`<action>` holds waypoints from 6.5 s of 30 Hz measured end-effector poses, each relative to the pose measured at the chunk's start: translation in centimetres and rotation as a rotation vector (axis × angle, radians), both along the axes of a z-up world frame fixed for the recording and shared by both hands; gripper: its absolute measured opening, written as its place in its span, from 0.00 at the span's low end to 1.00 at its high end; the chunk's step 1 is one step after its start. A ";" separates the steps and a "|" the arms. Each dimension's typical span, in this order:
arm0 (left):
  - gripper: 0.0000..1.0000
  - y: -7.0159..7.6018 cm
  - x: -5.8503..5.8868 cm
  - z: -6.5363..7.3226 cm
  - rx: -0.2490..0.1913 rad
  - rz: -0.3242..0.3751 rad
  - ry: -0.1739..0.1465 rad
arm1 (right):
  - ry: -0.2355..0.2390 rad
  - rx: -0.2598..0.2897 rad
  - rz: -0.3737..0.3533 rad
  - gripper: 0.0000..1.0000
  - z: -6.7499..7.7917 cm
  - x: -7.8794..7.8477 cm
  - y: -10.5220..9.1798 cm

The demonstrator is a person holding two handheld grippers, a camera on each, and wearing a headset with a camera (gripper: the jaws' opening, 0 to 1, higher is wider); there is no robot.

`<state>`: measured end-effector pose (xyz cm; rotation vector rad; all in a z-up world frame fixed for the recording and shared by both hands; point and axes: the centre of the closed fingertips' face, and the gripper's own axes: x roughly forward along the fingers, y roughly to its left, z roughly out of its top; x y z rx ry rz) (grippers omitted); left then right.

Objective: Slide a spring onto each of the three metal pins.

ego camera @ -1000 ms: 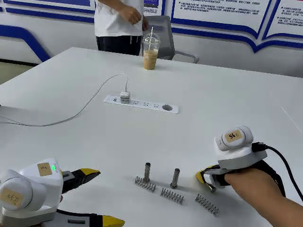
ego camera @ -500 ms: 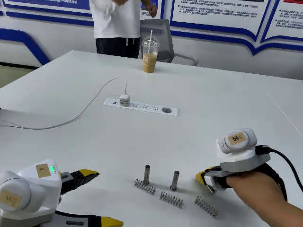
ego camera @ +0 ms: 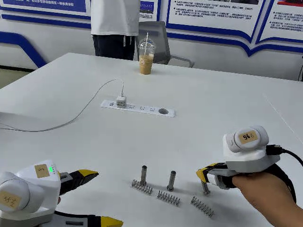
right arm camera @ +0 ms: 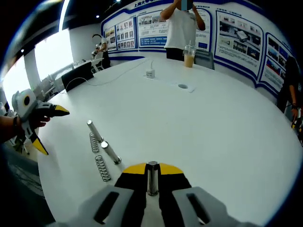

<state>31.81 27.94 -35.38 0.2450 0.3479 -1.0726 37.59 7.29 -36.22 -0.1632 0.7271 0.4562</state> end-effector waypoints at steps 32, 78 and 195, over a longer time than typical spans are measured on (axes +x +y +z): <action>0.78 -0.4 -0.1 0.4 -0.003 -0.008 -0.011 | -0.048 0.039 -0.012 0.09 0.9 -2.5 -0.5; 0.78 -1.2 -1.1 1.0 -0.011 -0.034 -0.018 | -0.008 -0.035 0.134 0.14 -1.1 -6.7 -0.9; 0.12 -10.6 -6.8 0.0 0.080 -0.495 -0.101 | 0.032 -0.139 0.778 0.12 2.4 -13.3 9.8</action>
